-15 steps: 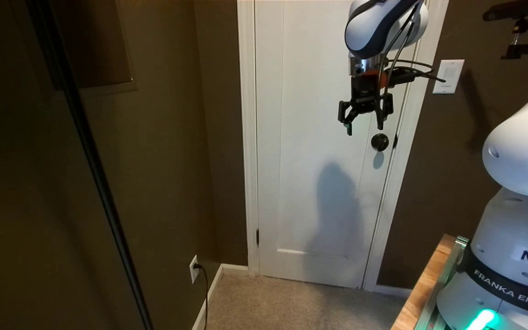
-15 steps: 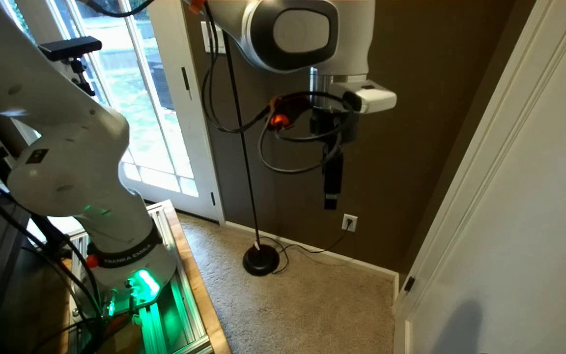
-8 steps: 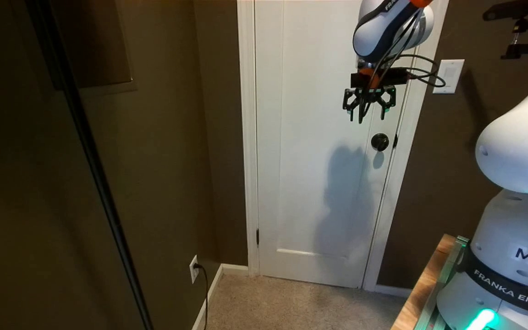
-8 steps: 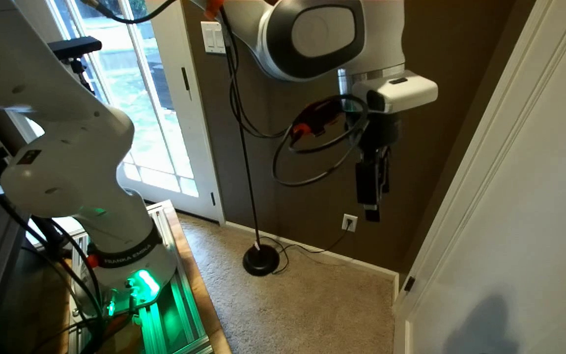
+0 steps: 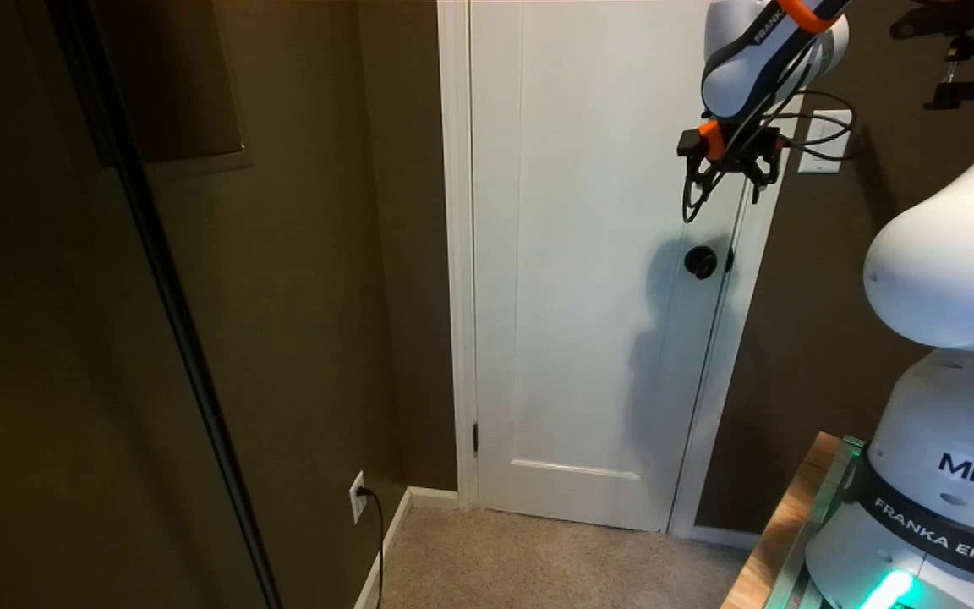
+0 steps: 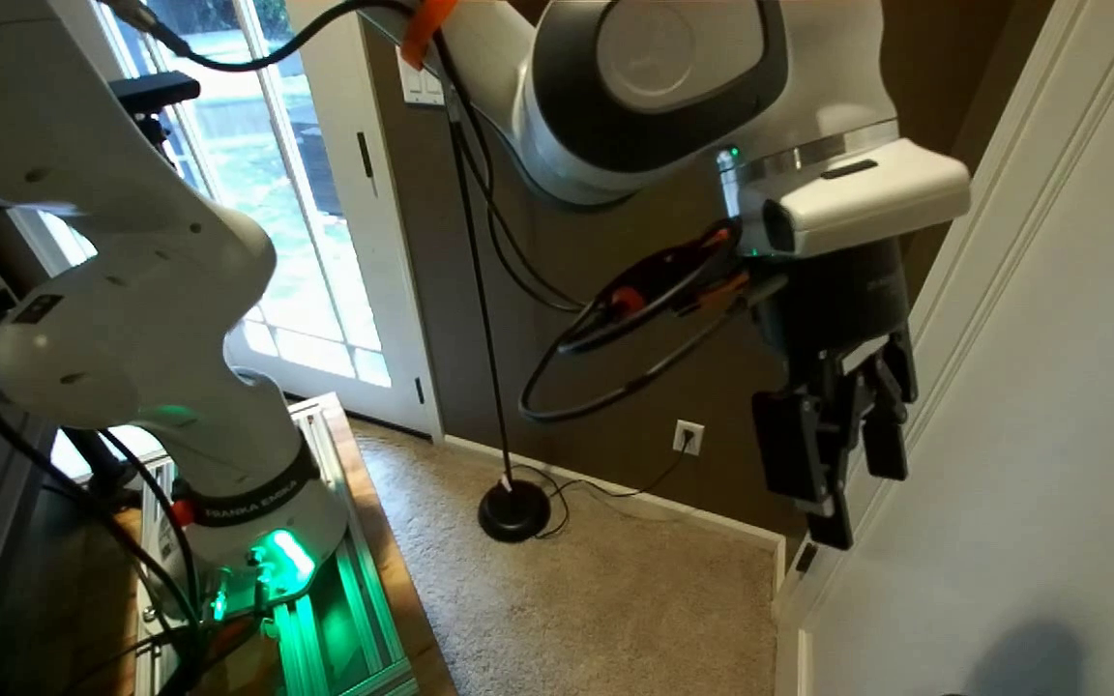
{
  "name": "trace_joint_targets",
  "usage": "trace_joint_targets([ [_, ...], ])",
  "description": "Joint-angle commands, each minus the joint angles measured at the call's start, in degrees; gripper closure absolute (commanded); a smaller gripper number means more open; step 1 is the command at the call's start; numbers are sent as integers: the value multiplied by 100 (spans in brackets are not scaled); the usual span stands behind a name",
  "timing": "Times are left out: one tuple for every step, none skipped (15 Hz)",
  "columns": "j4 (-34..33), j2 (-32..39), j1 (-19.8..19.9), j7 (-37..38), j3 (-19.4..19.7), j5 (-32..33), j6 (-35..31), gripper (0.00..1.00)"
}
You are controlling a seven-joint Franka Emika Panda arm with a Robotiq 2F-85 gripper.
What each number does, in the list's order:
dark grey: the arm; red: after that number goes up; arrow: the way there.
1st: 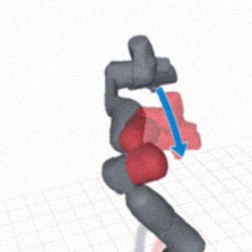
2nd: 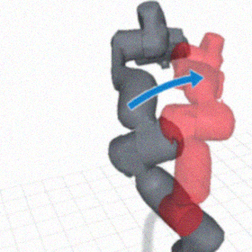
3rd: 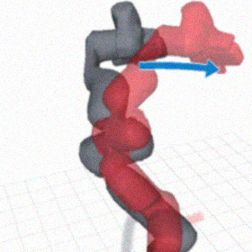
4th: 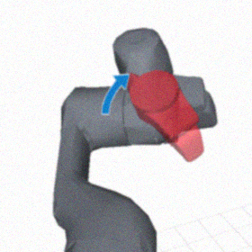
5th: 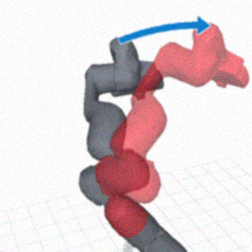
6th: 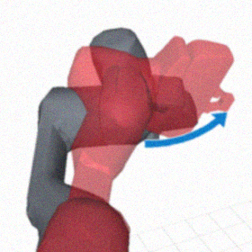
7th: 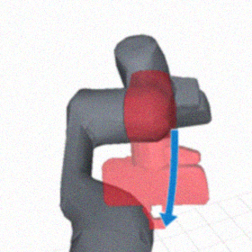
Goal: Turn off the light switch.
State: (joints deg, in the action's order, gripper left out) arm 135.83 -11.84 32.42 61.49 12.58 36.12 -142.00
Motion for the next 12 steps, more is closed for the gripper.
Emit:
trace_joint_targets([
  [-361,228,79,1273,89,575,82,46],
  [-410,236,105,1611,133,763,57,52],
  [-471,245,112,1944,173,949,108,59],
  [-533,258,117,2270,220,1149,116,67],
  [-578,244,110,2625,242,1368,232,73],
  [-616,210,80,2942,233,1549,534,81],
  [-473,168,-94,2299,409,1170,247,62],
  [-518,168,-102,2530,424,1306,384,69],
  [-542,168,-106,2636,427,1345,445,77],
  [-559,169,-110,2681,428,1356,476,80],
  [-570,170,-112,2702,429,1361,491,81],
  [-571,171,-112,2711,429,1365,493,95],
])
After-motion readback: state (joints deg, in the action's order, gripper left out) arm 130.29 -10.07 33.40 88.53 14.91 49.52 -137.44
